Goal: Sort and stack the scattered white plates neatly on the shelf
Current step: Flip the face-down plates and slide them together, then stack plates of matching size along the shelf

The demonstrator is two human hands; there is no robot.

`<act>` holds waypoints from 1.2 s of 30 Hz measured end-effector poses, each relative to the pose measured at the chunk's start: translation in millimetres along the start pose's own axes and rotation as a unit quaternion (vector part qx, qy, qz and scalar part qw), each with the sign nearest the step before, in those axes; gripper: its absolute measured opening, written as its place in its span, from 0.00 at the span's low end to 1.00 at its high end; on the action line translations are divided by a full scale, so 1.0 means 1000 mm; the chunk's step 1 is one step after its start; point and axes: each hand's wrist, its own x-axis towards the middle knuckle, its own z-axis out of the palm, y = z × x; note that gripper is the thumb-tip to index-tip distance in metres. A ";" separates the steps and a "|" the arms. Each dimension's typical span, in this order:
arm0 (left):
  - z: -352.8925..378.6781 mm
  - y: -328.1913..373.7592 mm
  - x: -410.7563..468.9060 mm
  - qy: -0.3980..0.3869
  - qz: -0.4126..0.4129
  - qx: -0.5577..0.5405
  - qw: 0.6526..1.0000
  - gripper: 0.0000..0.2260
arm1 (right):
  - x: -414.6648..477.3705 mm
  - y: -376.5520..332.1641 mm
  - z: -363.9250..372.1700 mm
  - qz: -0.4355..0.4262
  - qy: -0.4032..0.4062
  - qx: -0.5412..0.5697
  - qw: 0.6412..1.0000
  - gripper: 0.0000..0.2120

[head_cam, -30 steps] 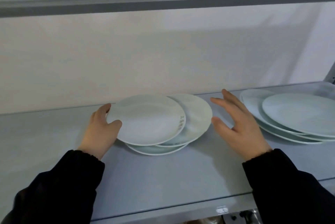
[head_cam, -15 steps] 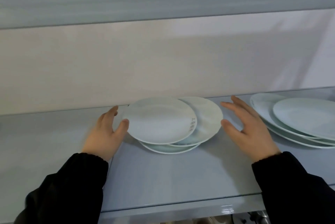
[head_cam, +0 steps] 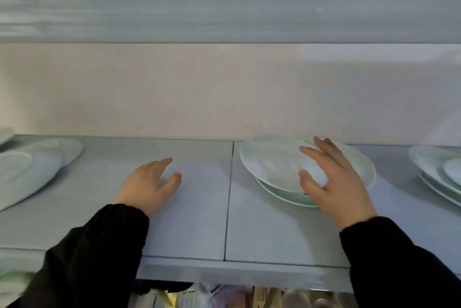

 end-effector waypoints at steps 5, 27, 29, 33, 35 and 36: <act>-0.027 -0.050 -0.008 0.009 -0.014 -0.002 1.000 0.35 | 0.002 -0.060 0.049 -0.035 -0.034 0.006 0.999 0.27; -0.073 -0.138 -0.026 0.099 -0.069 -0.066 0.990 0.21 | 0.040 -0.253 0.279 -0.160 -0.291 0.105 0.937 0.34; -0.074 -0.141 -0.025 0.110 -0.085 -0.071 0.988 0.20 | 0.046 -0.259 0.291 -0.162 -0.299 0.128 0.931 0.34; -0.077 -0.144 -0.024 0.131 -0.108 -0.063 0.983 0.22 | 0.055 -0.261 0.306 -0.172 -0.313 0.163 0.920 0.34; -0.076 -0.141 -0.024 0.149 -0.116 -0.060 0.980 0.21 | 0.058 -0.257 0.310 -0.178 -0.318 0.176 0.914 0.34; -0.075 -0.140 -0.024 0.160 -0.117 -0.061 0.978 0.20 | 0.059 -0.255 0.311 -0.179 -0.318 0.181 0.913 0.34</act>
